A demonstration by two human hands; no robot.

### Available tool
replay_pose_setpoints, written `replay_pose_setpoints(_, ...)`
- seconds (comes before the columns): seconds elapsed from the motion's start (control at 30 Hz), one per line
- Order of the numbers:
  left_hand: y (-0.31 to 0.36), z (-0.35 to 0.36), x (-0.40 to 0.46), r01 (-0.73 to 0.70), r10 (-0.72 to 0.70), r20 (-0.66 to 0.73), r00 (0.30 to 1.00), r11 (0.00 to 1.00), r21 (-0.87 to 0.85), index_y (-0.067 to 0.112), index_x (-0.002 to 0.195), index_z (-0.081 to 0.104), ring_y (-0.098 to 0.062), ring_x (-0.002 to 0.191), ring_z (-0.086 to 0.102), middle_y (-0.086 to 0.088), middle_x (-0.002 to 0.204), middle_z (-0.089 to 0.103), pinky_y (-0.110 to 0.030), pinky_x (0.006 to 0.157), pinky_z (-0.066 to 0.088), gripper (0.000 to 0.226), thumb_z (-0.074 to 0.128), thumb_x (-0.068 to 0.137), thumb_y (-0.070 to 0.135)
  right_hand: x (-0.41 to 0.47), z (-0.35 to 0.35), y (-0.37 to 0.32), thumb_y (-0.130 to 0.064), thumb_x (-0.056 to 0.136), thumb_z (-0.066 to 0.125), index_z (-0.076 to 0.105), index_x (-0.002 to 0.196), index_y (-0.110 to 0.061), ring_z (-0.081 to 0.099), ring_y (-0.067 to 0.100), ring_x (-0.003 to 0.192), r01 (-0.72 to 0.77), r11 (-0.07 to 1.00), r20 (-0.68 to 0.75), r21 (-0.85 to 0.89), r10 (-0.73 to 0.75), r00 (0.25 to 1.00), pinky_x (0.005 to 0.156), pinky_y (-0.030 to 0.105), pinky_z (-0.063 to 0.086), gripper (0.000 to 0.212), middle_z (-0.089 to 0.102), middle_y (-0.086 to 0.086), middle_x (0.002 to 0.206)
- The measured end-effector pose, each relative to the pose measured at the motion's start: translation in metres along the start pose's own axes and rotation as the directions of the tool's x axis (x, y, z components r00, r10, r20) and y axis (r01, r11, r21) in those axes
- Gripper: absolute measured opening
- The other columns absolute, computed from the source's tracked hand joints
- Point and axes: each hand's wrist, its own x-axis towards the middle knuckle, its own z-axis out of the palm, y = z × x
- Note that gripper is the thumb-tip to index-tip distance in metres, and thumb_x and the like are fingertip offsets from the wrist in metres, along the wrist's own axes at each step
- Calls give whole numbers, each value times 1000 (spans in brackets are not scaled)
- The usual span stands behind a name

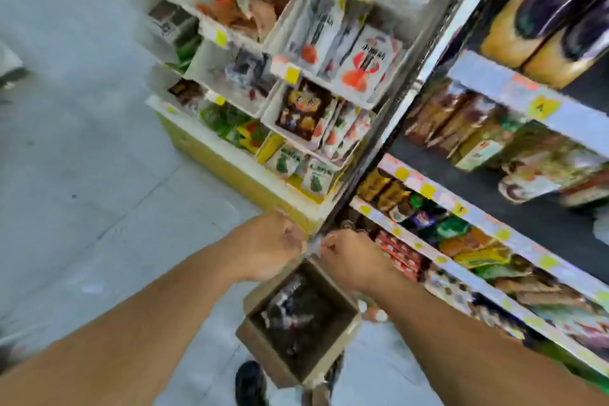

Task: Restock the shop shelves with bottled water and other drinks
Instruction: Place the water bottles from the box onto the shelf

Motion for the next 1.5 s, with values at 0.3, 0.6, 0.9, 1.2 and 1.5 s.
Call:
replay_pose_setpoints(0.3,-220,145,107,316,-306,84,948,934,-166,11,81,62,-19,63,56,-10,80,62,-30,61,46,21,55,94,25,145,265,99,-21,100,42,70,103,-10,67,35,101,-168,980,329,-105,194,924,84,37,53,30,72,13,107)
replay_pose_setpoints(0.6,-321,314,205,377,-333,272,903,917,-127,29,125,61,-13,111,61,5,122,67,-39,97,51,31,51,97,37,248,450,190,-25,96,54,63,121,-18,62,33,113,-159,934,471,-320,303,828,91,40,53,28,63,13,126)
replay_pose_setpoints(0.9,-352,362,263,308,-275,372,886,951,-31,25,118,60,-13,84,63,4,95,65,-28,72,54,22,52,98,32,299,545,264,-28,97,58,16,158,-13,25,40,145,-218,877,508,-429,434,744,115,51,28,75,17,18,160)
replay_pose_setpoints(1.2,-358,356,272,385,-329,394,858,920,-69,26,115,61,-16,86,63,2,96,65,-31,72,55,21,53,97,35,316,524,246,-35,93,64,50,145,-18,57,31,125,-46,864,691,-502,433,579,99,38,49,56,55,12,142)
replay_pose_setpoints(1.5,-295,289,245,340,-328,310,892,940,15,17,122,60,-22,110,61,-4,123,65,-38,96,50,31,53,96,33,284,398,175,-39,96,62,52,135,-7,64,26,77,-94,901,792,-423,418,445,92,37,55,51,57,14,107)
